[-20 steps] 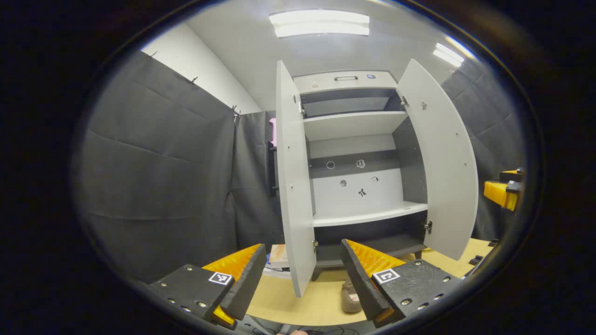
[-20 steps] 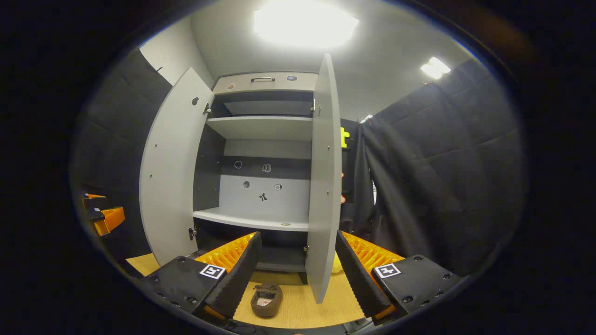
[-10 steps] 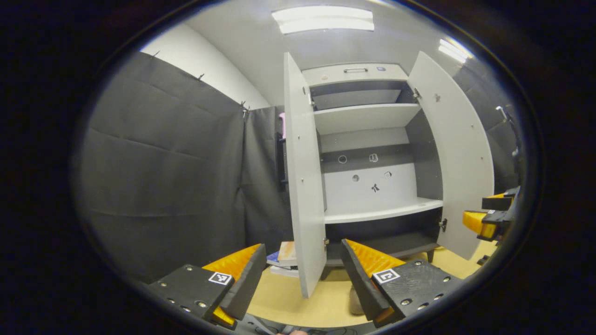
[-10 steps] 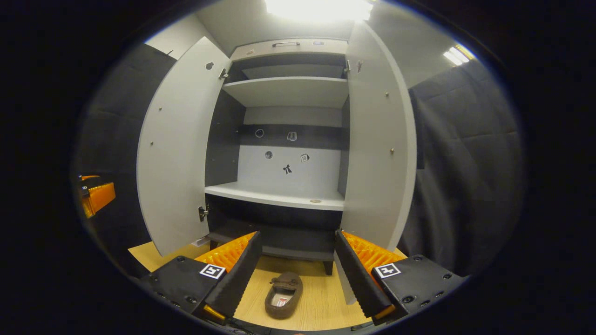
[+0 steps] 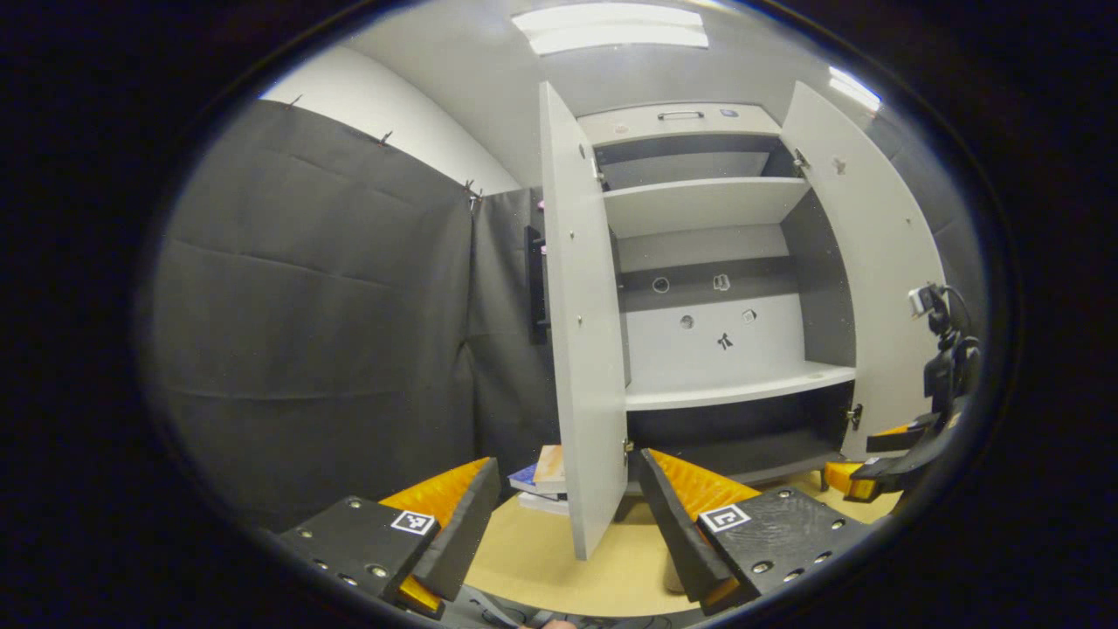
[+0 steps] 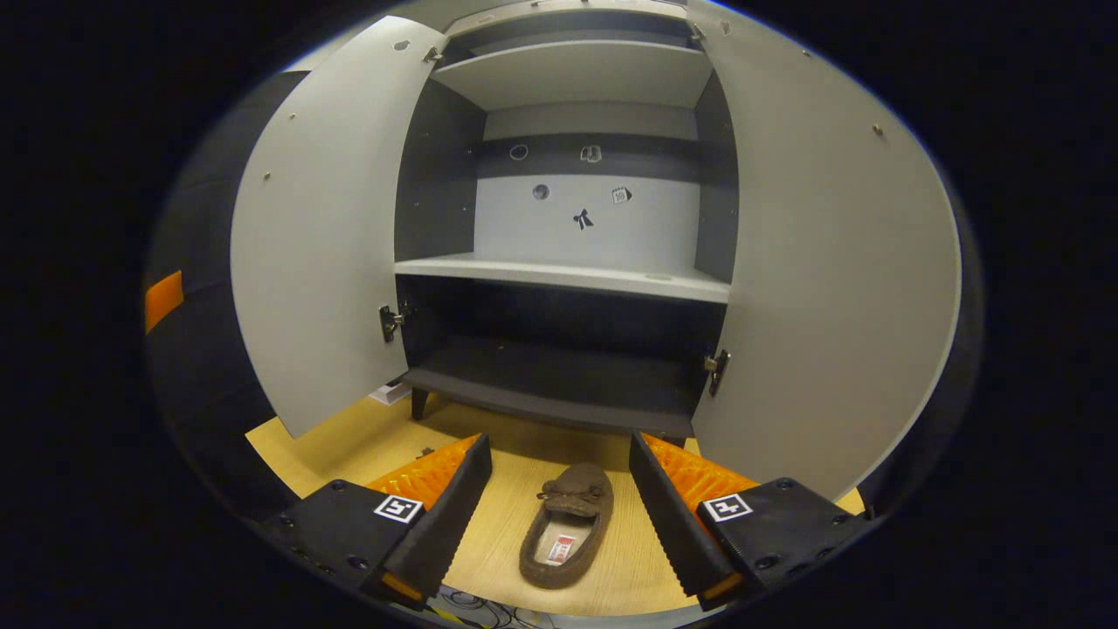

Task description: Grab one shoe with the right hand and put it into the shoe cabinet, grab the other shoe with the left hand and put it into the shoe cabinet; then close the right door with the right hand and the left door with the left hand.

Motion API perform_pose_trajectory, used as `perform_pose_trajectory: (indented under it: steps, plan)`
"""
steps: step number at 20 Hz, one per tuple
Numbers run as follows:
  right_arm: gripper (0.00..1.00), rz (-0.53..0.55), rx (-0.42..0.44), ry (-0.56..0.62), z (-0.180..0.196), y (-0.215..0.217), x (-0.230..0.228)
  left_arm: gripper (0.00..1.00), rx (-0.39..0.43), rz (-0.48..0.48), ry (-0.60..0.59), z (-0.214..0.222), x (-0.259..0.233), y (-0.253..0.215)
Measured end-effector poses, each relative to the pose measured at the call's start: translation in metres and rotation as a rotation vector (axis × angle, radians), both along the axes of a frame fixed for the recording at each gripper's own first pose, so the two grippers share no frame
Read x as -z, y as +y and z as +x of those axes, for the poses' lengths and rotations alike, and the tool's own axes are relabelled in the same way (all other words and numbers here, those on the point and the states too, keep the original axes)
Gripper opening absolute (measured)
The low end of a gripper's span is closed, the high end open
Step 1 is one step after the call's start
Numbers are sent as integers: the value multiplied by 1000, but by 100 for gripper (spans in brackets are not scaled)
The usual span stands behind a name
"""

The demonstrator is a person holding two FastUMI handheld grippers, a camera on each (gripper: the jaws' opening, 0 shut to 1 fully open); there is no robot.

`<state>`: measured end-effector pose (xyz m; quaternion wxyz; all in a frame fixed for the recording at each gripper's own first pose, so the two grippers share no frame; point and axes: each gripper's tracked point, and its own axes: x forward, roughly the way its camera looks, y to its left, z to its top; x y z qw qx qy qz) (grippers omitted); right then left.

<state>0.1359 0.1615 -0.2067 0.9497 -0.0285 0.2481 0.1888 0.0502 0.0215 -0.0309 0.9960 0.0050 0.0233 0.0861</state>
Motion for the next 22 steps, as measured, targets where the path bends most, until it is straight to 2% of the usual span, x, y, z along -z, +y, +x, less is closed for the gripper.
perform_pose_trajectory:
  steps: [12, 14, 16, 17, 20, 22]
  plan:
    - [100, -54, -23, 327, -3, 14, 126, 93, -13, 20, 53, 20, 16, 0]
    - [94, -48, -14, 365, -4, 16, 137, 93, -18, 23, 58, 20, 17, 0]
    - [82, -43, -12, 398, -7, 20, 146, 93, -21, 28, 65, 20, 18, 0]
    - [85, -44, -14, 414, -8, 22, 152, 93, -23, 30, 67, 21, 19, 1]
    - [84, -62, -16, 451, -8, 26, 169, 93, -29, 33, 74, 20, 20, 1]
    - [62, -76, -10, 477, -8, 30, 179, 93, -31, 31, 78, 20, 21, 2]
